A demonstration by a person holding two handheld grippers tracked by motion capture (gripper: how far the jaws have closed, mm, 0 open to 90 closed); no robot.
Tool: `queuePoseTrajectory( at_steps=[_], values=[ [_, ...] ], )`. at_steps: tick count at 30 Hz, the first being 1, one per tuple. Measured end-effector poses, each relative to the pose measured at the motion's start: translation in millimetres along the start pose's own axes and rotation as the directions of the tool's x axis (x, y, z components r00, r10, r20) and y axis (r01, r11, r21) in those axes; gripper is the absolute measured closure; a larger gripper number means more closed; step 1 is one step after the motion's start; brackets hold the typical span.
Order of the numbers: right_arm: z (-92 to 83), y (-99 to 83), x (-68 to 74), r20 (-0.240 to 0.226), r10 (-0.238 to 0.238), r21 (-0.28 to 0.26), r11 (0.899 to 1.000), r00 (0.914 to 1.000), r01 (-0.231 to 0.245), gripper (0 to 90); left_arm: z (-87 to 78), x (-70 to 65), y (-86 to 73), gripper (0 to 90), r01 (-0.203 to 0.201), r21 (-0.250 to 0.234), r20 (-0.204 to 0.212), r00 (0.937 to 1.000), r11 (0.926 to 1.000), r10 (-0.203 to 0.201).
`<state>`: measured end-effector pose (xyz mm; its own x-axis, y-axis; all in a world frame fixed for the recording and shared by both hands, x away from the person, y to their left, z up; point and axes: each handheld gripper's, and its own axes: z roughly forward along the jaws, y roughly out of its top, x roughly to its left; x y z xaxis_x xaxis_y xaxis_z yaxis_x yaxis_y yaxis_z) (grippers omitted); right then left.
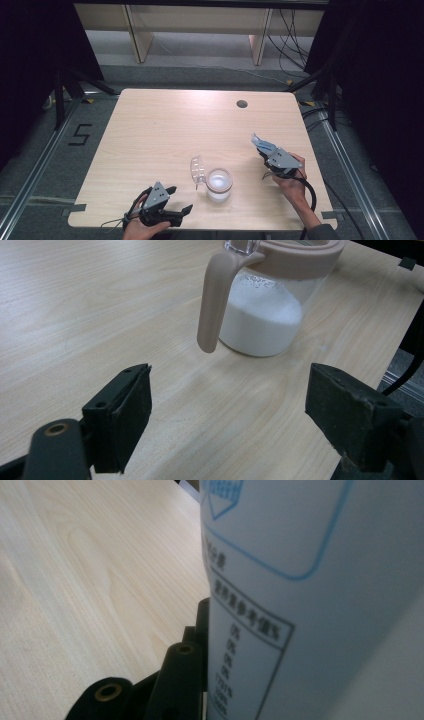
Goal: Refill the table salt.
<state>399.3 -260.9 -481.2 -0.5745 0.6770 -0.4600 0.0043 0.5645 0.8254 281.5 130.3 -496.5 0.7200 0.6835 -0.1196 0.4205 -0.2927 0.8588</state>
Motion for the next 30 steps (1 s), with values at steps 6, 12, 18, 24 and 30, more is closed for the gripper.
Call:
queuePoseTrajectory(
  at_steps=[6, 12, 18, 24, 30],
  values=[
    [1.9, -9.5, -7.5, 0.014, 0.054, 0.013, 0.998, 0.9984, -0.054, 77.4, 0.4, 0.5, 0.0, 18.4, 0.0, -0.004, 0.006, 1.0, 1.0, 0.0],
    [4.9, -23.2, -14.6, 0.015, 0.131, 0.009, 0.991, 0.9913, -0.131, 77.5, 0.3, 0.5, 0.0, 18.4, 0.0, -0.005, 0.008, 1.0, 1.0, 0.0],
    [5.2, -33.6, -19.8, 0.016, 0.234, -0.008, 0.972, 0.972, -0.234, 78.2, 0.4, 0.5, 0.0, 18.4, -0.001, -0.005, 0.008, 1.0, 1.0, 0.001],
    [0.9, -39.2, -21.5, 0.026, 0.299, -0.028, 0.954, 0.954, -0.298, 77.5, 0.0, 0.1, 0.0, 18.4, -0.002, -0.002, 0.002, 1.0, 1.0, 0.002],
    [-0.9, -39.6, -23.2, 0.024, 0.317, -0.022, 0.948, 0.9482, -0.316, 66.2, 0.0, 0.6, -0.1, 18.4, -0.002, -0.005, 0.007, 1.0, 1.0, 0.002]
  ],
)
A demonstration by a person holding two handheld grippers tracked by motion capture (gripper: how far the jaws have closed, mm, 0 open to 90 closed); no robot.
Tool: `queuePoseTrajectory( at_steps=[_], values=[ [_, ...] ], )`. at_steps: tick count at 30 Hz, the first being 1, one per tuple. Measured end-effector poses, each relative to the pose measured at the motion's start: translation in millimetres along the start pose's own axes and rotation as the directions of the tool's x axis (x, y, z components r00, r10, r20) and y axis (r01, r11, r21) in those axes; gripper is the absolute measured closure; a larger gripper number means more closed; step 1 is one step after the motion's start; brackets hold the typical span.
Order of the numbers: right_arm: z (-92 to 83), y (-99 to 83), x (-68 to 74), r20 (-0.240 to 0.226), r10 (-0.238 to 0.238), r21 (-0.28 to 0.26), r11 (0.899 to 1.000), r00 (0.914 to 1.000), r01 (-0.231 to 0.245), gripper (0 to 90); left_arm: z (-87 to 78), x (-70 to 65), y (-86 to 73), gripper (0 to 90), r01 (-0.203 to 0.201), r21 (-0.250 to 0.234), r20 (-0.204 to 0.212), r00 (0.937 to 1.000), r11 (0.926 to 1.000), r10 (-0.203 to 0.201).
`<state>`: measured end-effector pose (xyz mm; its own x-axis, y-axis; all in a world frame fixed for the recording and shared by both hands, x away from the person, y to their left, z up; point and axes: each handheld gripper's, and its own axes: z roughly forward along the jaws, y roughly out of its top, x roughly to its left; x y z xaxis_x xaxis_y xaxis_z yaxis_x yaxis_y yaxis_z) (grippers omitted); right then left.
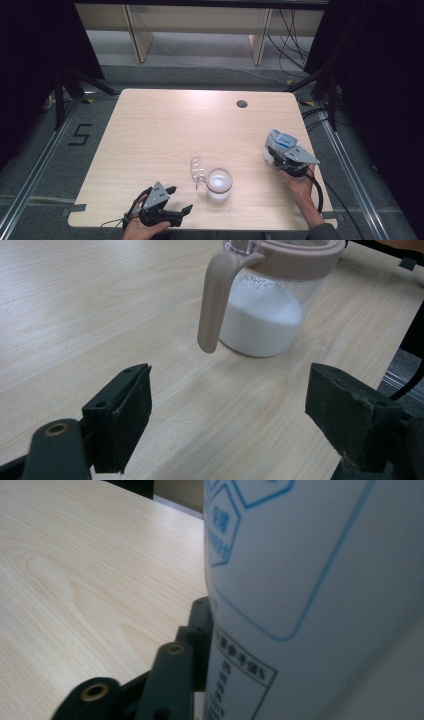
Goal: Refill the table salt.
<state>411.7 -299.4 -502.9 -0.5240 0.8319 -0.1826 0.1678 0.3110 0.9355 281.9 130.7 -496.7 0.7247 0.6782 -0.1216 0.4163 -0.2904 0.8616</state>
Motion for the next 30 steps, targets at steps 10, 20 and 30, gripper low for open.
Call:
queuePoseTrajectory(
  at_steps=[10, 20, 30],
  values=[
    [-7.9, 4.1, -4.8, 0.023, 0.017, -0.035, 0.999, 0.9996, -0.016, 40.7, -0.1, 0.0, -0.1, 18.4, 0.003, -0.001, -0.002, 1.0, 1.0, -0.003],
    [-33.5, 7.2, -4.3, 0.052, 0.017, -0.023, 1.0, 0.9985, -0.016, 30.6, 0.5, -0.2, 0.1, 18.4, 0.004, 0.0, -0.004, 1.0, 1.0, -0.004],
    [-65.4, 6.7, 3.8, 0.07, 0.112, 0.026, 0.993, 0.9913, -0.114, 27.3, 0.4, -1.0, -0.1, 18.4, 0.025, -0.007, -0.013, 0.9996, 0.9997, -0.025]
  ],
)
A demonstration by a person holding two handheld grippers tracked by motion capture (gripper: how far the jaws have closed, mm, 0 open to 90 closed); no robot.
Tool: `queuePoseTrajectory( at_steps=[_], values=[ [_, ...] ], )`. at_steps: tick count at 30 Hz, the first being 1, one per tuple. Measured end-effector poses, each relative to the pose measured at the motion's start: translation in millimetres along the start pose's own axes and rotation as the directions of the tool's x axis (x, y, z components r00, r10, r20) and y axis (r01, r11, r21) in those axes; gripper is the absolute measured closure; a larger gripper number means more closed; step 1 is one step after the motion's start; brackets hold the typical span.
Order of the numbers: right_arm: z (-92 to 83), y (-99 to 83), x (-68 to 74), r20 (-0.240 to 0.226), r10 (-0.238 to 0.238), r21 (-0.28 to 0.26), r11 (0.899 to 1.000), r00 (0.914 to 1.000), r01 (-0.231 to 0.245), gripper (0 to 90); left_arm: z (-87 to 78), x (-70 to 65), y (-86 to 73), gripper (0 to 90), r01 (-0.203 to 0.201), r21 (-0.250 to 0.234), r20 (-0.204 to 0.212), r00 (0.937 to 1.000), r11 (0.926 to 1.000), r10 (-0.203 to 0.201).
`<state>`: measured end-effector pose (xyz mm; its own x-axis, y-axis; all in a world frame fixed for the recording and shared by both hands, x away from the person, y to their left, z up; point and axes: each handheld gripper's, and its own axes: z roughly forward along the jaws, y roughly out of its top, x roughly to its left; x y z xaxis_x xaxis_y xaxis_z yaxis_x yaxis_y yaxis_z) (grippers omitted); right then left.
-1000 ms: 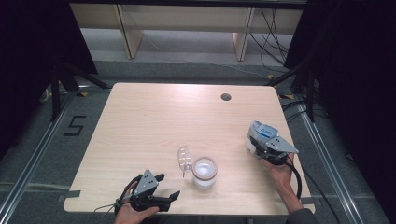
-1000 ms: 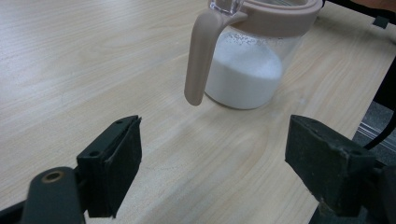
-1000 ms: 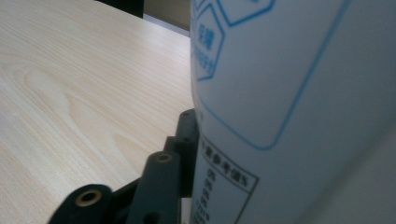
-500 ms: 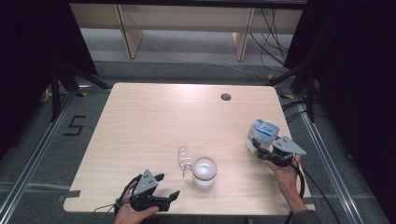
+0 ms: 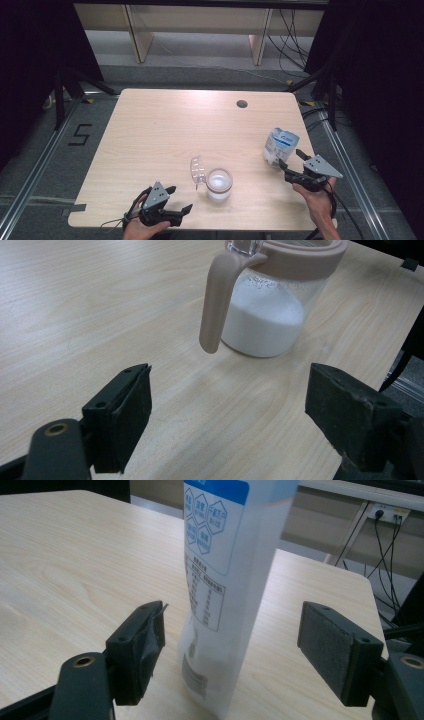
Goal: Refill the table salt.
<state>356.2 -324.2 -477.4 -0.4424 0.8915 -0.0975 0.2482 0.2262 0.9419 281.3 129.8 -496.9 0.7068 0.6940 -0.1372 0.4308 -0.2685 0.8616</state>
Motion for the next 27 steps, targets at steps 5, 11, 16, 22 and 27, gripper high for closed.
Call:
queuePoseTrajectory(
  at_steps=[5, 11, 16, 22, 27],
  values=[
    [-10.7, -1.3, -1.2, 0.017, 0.017, 0.018, 1.0, 0.9997, -0.017, 25.9, -1.0, 1.5, 0.5, 18.4, -0.016, 0.004, -0.004, 0.9999, 0.9999, 0.016],
    [-21.0, -1.6, 6.4, 0.001, 0.006, 0.047, 0.999, 1.0, -0.006, 24.5, -1.2, 1.7, 0.2, 18.4, 0.007, 0.0, -0.009, 0.9999, 1.0, -0.007],
    [-25.2, -2.0, 15.0, -0.016, 0.0, 0.07, 0.998, 0.9999, 0.001, 23.3, -0.9, 1.5, 0.6, 18.4, 0.012, -0.004, -0.01, 0.9999, 0.9999, -0.012],
    [-30.1, -2.6, 22.4, -0.04, 0.007, 0.097, 0.995, 0.9992, -0.003, 23.6, -0.8, 2.0, 0.8, 18.4, 0.013, -0.003, -0.009, 0.9999, 0.9999, -0.013],
    [-34.9, -5.0, 24.7, -0.033, 0.022, 0.107, 0.994, 0.9992, -0.019, 23.1, -1.1, 2.9, 0.9, 18.5, 0.016, -0.002, -0.009, 0.9998, 0.9999, -0.016]
  ],
)
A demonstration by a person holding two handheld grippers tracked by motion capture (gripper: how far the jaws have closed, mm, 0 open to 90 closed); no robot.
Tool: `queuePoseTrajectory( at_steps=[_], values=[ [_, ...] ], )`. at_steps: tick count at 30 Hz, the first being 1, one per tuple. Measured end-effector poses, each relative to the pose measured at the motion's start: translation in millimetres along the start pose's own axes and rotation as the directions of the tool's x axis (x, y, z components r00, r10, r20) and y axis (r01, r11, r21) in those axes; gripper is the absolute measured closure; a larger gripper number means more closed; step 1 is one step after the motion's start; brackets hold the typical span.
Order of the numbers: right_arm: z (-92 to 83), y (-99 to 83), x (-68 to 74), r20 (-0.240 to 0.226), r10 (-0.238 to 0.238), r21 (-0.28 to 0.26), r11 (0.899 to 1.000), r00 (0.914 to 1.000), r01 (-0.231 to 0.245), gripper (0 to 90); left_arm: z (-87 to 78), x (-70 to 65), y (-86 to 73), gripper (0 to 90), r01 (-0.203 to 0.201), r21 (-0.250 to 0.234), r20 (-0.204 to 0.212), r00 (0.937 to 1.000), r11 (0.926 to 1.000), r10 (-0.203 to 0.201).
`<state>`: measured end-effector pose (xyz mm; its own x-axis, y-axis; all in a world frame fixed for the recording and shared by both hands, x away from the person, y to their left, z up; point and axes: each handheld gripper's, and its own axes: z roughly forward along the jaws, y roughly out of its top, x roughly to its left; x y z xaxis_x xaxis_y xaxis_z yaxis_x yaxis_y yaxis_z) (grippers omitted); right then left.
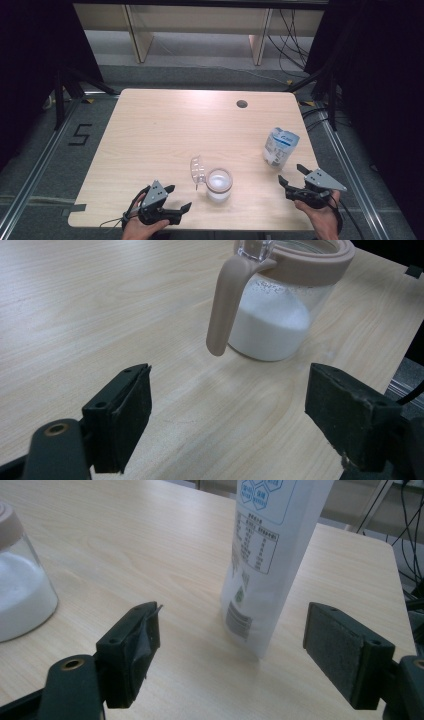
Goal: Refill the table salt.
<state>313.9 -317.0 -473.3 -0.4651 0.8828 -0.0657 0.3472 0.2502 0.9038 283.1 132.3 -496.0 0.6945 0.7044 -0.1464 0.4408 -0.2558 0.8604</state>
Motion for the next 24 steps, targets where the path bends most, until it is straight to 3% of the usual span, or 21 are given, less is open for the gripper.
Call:
queuePoseTrajectory(
  at_steps=[1, 5, 9, 10, 12, 13, 18, 20, 22, 23, 24],
  values=[
    [-1.0, -0.7, 1.8, -0.007, 0.011, 0.012, 1.0, 0.9999, -0.011, 22.8, 0.2, 0.5, -0.1, 18.5, -0.005, 0.0, 0.007, 1.0, 1.0, 0.005],
    [-2.1, -2.5, 5.2, -0.008, -0.033, 0.026, 0.999, 0.9994, 0.033, 22.5, 0.4, 0.4, -0.1, 18.5, 0.004, -0.005, 0.004, 1.0, 1.0, -0.004],
    [-4.2, -4.0, 9.0, -0.041, -0.025, 0.043, 0.999, 0.9989, 0.027, 21.6, -0.3, 1.8, 0.4, 18.5, -0.013, 0.0, 0.002, 0.9999, 0.9999, 0.013],
    [-6.0, -4.5, 10.1, -0.025, -0.036, 0.048, 0.998, 0.999, 0.037, 21.4, -0.4, 0.7, 0.2, 18.5, -0.001, 0.003, -0.004, 1.0, 1.0, 0.001],
    [-7.5, -5.7, 11.2, -0.04, -0.031, 0.054, 0.998, 0.9987, 0.033, 21.1, 0.2, 0.7, -0.1, 18.5, 0.001, -0.003, 0.004, 1.0, 1.0, -0.001],
    [-8.0, -6.2, 13.1, -0.069, -0.009, 0.062, 0.998, 0.9976, 0.013, 20.7, 0.2, 0.6, -0.1, 18.5, 0.004, -0.006, 0.003, 1.0, 1.0, -0.004],
    [-12.1, -10.0, 20.1, -0.073, -0.009, 0.092, 0.996, 0.9973, 0.015, 20.3, -0.4, 1.7, 0.3, 18.5, -0.014, 0.0, 0.002, 0.9999, 0.9999, 0.014],
    [-12.4, -11.0, 20.5, -0.103, -0.018, 0.104, 0.994, 0.9945, 0.029, 21.3, -0.4, 1.6, 0.1, 18.5, -0.012, 0.0, 0.002, 0.9999, 0.9999, 0.012],
    [-13.6, -12.2, 22.2, -0.096, -0.022, 0.107, 0.994, 0.9951, 0.033, 21.1, -0.5, 1.8, 0.2, 18.5, -0.014, 0.0, 0.002, 0.9999, 0.9999, 0.014],
    [-15.0, -12.9, 25.8, -0.088, 0.006, 0.12, 0.993, 0.9961, 0.005, 20.9, -0.4, 1.8, 0.2, 18.5, -0.013, 0.001, 0.002, 0.9999, 0.9999, 0.013],
    [-14.0, -13.2, 23.8, -0.107, -0.021, 0.11, 0.993, 0.9941, 0.033, 20.6, -0.5, 1.7, 0.2, 18.5, -0.014, 0.0, 0.002, 0.9999, 0.9999, 0.014]
  ],
)
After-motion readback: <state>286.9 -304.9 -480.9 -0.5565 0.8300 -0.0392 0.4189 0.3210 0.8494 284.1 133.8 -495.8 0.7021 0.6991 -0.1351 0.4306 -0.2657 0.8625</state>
